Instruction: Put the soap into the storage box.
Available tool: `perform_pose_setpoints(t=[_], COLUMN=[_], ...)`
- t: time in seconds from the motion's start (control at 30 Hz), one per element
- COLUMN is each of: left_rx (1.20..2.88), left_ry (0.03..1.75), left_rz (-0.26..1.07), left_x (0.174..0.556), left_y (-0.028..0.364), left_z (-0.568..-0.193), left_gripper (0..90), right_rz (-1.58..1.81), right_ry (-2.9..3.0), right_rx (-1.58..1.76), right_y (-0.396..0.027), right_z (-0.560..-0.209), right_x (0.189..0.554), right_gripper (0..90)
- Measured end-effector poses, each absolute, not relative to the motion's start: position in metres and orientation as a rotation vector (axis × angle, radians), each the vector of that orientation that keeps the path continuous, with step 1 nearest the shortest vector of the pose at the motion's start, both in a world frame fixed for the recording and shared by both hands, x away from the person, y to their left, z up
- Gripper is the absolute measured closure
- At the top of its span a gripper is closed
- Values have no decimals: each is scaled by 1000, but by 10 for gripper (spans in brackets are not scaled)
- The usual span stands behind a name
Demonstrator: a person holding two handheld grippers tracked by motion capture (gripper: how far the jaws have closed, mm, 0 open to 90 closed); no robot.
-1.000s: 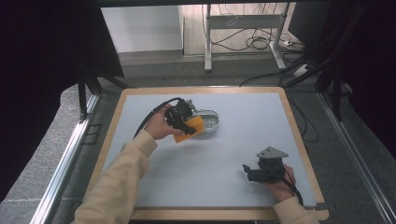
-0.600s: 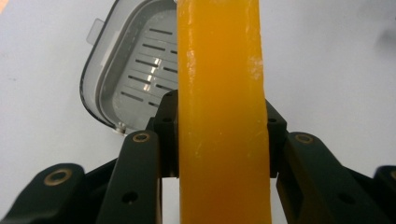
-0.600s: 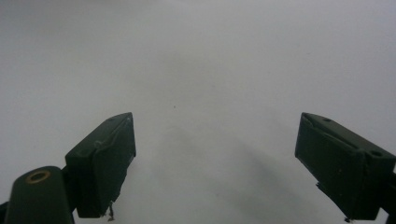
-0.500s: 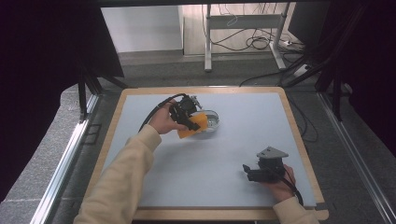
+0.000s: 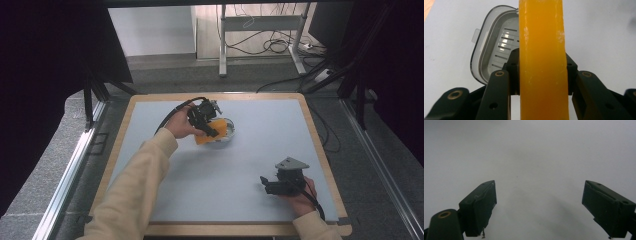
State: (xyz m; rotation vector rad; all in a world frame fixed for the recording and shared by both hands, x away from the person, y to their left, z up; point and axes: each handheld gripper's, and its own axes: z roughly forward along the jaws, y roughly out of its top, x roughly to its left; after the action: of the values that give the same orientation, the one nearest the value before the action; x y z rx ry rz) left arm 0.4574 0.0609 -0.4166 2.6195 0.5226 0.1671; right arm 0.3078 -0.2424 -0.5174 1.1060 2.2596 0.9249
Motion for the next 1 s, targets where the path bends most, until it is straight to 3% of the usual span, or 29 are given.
perform_pose_setpoints(t=[1.0], left_rx=[2619], left_ry=[448], left_rz=[145], left_x=[505], left_y=[44], left_z=[-425], left_gripper=[615], right_rz=[909], right_ry=[2251], right_rx=[1126], right_y=[-247], right_z=[-519], right_x=[305], right_gripper=[129])
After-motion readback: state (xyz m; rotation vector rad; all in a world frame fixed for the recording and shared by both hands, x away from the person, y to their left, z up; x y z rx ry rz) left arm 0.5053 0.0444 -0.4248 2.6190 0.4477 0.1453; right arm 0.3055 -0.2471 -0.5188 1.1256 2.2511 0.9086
